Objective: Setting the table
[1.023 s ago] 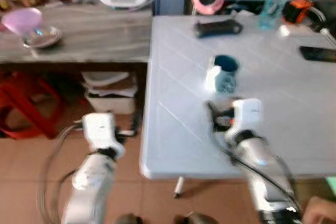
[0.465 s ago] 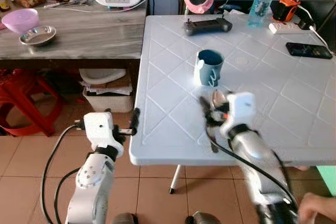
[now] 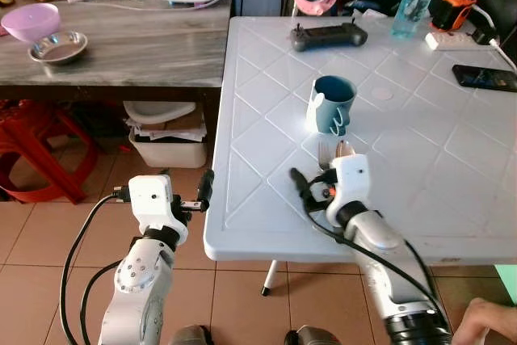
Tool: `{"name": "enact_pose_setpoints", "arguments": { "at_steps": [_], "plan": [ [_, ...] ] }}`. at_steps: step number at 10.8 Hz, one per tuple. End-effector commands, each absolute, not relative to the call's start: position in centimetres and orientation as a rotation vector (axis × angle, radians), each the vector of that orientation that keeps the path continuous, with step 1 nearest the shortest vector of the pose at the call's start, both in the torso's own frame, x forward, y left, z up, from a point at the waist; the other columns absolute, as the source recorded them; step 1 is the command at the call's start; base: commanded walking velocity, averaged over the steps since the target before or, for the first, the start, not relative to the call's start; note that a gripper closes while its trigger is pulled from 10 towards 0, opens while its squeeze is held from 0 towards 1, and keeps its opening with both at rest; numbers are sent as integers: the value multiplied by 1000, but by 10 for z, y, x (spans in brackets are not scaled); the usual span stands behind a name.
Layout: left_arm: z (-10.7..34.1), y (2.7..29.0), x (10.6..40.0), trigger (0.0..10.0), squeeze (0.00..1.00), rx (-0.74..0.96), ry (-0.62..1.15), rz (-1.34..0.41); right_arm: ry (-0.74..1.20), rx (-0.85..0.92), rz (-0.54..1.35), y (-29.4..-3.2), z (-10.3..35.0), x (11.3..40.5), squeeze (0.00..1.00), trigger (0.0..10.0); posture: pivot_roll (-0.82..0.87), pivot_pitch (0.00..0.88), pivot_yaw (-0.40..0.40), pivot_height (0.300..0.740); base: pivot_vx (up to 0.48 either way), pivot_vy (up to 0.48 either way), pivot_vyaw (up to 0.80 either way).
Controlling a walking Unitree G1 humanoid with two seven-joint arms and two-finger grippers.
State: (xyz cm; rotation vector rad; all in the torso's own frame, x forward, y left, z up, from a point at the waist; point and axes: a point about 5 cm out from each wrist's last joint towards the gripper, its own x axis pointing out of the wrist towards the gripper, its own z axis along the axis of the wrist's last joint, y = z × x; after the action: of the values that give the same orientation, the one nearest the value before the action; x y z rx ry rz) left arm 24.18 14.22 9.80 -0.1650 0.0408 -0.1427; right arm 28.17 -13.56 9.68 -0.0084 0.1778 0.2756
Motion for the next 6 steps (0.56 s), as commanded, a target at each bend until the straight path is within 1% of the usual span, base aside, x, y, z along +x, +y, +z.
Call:
{"name": "enact_pose_setpoints", "arguments": {
  "at_steps": [1,3,6],
  "plan": [
    [100,144,241,10000,0,-153,39,-147,178,-4,249,-141,99,281,0,10000,-20,108,22,740,0,0,0],
    [101,143,243,10000,0,-150,39,-159,216,14,233,-142,94,281,0,10000,-22,109,26,740,0,0,0],
    [102,146,244,10000,0,-141,38,-165,314,52,263,-134,85,281,0,10000,-17,120,42,740,0,0,0]
  ]
}}
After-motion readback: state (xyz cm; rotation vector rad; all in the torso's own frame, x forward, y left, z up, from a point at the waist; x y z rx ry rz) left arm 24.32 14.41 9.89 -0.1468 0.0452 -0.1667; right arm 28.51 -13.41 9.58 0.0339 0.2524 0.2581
